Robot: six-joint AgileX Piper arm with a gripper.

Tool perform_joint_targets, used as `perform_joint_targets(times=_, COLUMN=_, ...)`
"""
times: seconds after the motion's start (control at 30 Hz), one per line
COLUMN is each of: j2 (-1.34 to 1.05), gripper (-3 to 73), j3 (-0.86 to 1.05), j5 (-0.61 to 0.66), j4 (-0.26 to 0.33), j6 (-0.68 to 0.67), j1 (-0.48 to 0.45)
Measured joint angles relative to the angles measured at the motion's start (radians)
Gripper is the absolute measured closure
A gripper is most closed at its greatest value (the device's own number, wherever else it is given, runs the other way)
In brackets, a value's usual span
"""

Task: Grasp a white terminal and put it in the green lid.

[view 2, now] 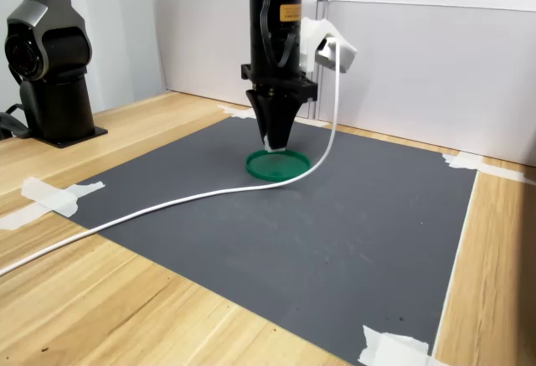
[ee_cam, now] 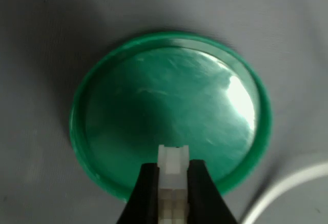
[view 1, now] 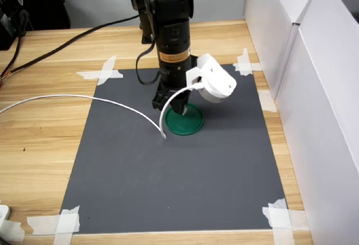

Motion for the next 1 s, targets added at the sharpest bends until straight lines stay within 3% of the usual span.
perform_joint_targets(times=0.17, j2=0.002, gripper=60.8, j3=0.026, j5=-0.043, j4=0.002, j6=-0.033, j1=0.000)
perform_joint_targets(times=0.3, j2=0.003, gripper=56.1, j3=0.028, j5=-0.052, j4=0.003, j6=-0.051, j1=0.000)
perform_joint_targets(times=0.37, j2=0.003, gripper=49.8, j3=0.028, j5=-0.055, j4=0.003, j6=-0.062, j1=0.000)
perform_joint_targets(times=0.6, j2=0.002, gripper=17.1, j3=0.028, j5=-0.084, j4=0.003, j6=-0.078, j1=0.000)
perform_joint_targets(times=0.7, j2=-0.022, gripper=9.9, j3=0.033, j5=-0.112, j4=0.021, j6=-0.076, j1=0.000)
perform_joint_targets(times=0.87, j2=-0.132, gripper=8.3, j3=0.036, j5=-0.233, j4=0.052, j6=-0.022, j1=0.000)
perform_joint_targets(times=1.0, j2=-0.243, gripper=16.3, j3=0.036, j5=-0.326, j4=0.053, j6=0.073, j1=0.000)
